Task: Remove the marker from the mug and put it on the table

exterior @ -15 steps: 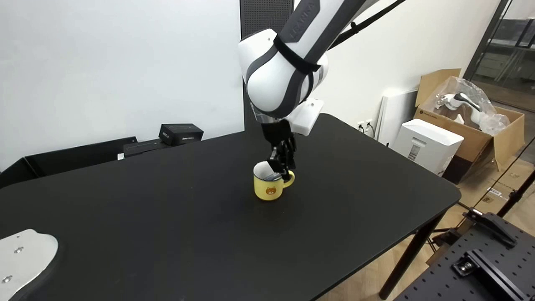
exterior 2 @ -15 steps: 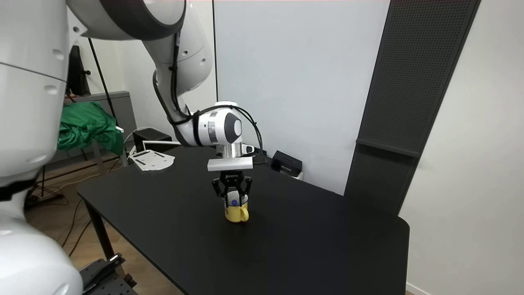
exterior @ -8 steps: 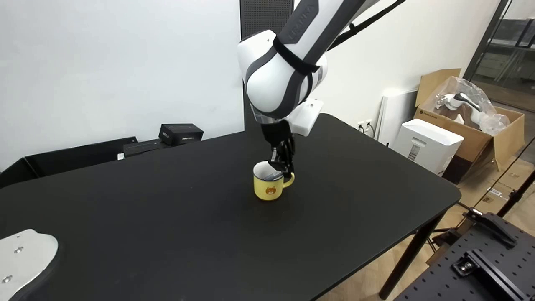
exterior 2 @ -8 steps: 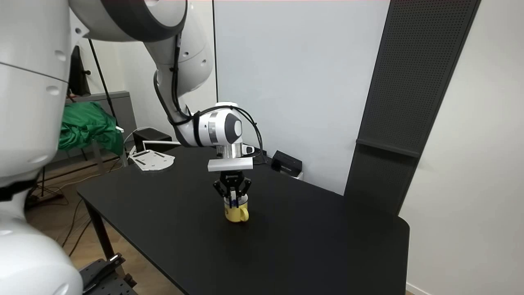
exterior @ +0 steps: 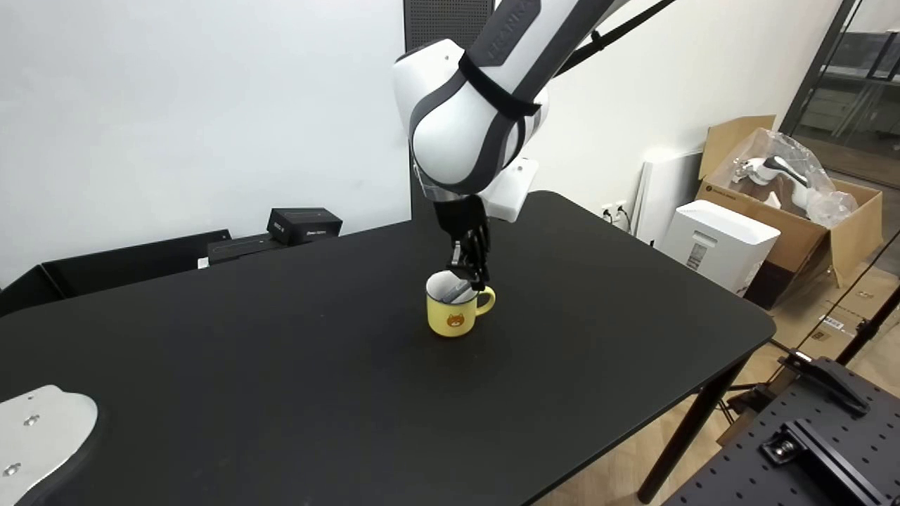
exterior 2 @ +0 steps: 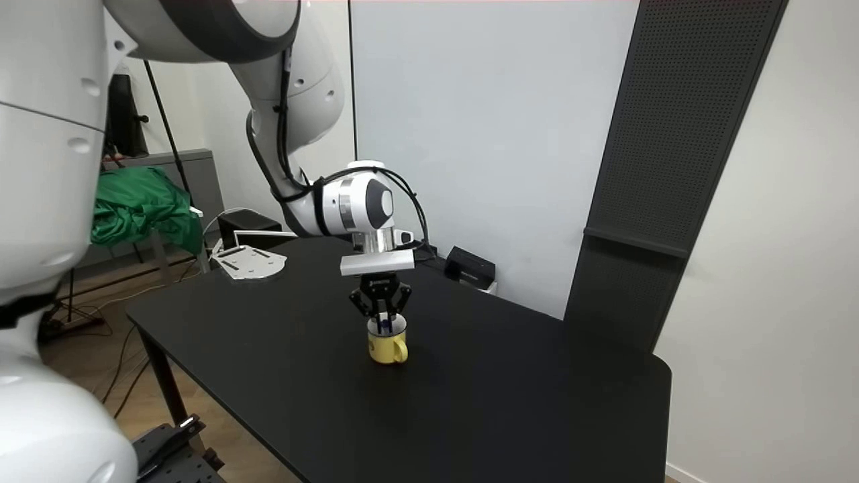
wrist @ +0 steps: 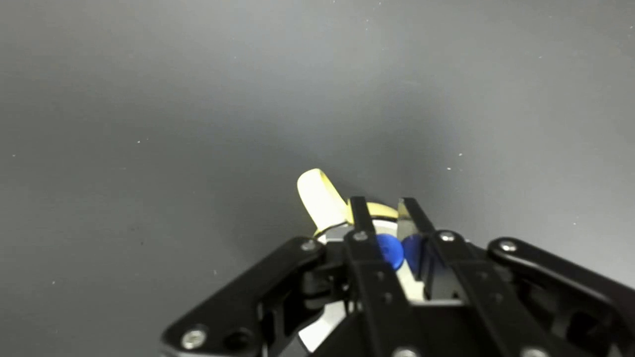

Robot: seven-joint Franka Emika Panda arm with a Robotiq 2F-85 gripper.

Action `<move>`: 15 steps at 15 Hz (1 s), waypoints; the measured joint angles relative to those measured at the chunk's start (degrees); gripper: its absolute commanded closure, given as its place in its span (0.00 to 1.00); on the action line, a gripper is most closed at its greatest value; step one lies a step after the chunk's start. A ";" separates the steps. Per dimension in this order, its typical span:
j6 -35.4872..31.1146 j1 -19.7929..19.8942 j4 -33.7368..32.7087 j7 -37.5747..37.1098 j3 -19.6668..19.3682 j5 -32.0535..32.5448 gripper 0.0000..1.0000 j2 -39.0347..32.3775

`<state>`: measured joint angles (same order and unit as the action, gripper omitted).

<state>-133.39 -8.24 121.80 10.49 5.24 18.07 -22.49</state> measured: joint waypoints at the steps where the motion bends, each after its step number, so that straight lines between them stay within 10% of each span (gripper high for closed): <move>1: -0.42 -0.33 0.13 0.00 0.06 0.63 0.95 0.81; 15: -6.97 -1.72 9.15 -1.96 3.00 -4.70 0.95 18.97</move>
<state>-140.36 -9.95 130.95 8.53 8.24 13.36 -3.52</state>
